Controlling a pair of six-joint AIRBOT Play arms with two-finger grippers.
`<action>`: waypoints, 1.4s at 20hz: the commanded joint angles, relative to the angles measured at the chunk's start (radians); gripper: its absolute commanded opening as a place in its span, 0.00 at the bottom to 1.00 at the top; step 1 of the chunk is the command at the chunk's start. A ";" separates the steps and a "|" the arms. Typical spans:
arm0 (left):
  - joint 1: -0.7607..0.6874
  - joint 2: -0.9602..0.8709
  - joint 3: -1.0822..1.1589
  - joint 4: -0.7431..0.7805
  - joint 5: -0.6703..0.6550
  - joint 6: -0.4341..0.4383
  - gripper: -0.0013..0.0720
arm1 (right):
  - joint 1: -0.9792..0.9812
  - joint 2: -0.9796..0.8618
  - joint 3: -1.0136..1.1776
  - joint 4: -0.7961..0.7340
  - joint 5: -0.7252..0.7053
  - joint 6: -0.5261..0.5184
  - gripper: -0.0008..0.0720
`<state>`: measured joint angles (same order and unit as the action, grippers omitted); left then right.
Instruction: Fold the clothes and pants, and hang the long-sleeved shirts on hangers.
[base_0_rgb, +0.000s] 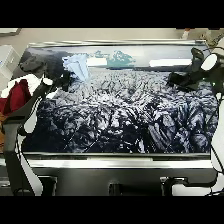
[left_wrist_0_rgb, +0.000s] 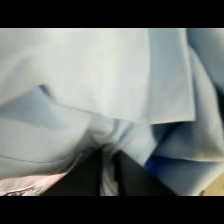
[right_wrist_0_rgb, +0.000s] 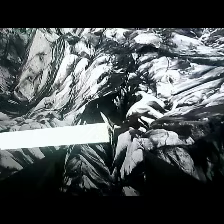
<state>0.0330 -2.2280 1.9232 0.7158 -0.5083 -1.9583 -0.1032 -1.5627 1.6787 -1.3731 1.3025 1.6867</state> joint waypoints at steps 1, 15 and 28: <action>0.000 0.008 0.001 -0.010 -0.004 0.035 0.05 | 0.001 0.002 0.000 0.001 0.074 -0.001 0.77; -0.331 0.877 -0.050 0.465 -0.423 0.631 0.04 | 0.001 0.271 0.025 0.002 0.008 -0.051 0.77; -0.962 0.602 -0.527 0.342 -0.119 0.186 1.00 | 0.001 0.443 0.024 -0.019 0.139 -0.049 0.77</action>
<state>-0.8864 -1.5368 1.4036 1.1351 -0.6022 -1.7054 -0.1032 -1.1130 1.7027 -1.3830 1.3846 1.6375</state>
